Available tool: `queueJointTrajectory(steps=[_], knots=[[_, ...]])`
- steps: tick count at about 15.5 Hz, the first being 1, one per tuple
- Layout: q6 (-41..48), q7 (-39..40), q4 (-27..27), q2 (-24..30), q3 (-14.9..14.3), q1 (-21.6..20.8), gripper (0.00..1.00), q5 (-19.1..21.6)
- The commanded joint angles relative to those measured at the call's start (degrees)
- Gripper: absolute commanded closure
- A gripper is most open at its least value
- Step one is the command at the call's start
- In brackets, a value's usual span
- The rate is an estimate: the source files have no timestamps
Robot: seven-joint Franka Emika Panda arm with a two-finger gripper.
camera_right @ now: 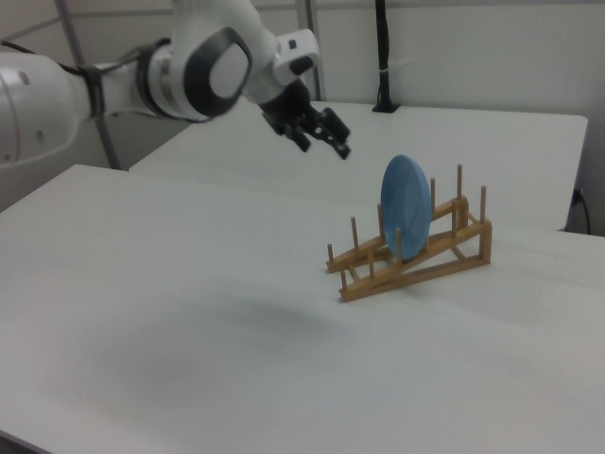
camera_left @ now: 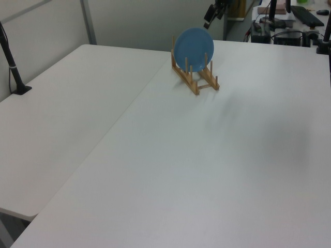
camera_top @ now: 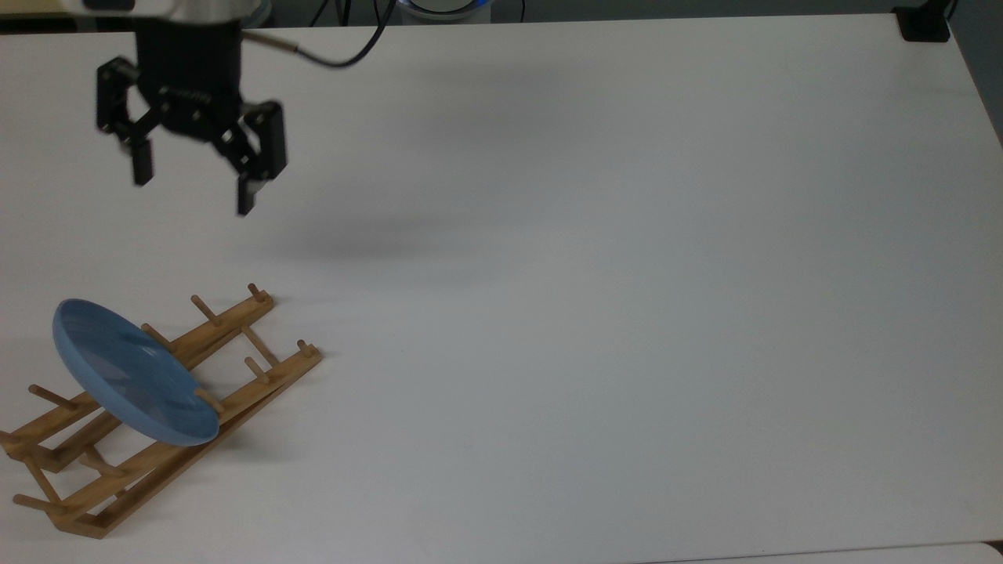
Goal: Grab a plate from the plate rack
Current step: 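Move the open gripper toward the blue plate's rim in the rack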
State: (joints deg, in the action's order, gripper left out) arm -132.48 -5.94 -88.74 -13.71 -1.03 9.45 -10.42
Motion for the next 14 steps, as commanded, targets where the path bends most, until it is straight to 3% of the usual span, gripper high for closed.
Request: queueJointTrajectory(steps=[1,9,14], knots=[[-9.35,0.58,1.2,-4.12,-0.29,2.76,0.01,-3.12],[-24.22,0.84,1.2,-10.89,-4.24,3.91,0.4,-9.09],[-27.39,1.02,1.29,-13.44,-6.09,4.09,0.4,-11.11]])
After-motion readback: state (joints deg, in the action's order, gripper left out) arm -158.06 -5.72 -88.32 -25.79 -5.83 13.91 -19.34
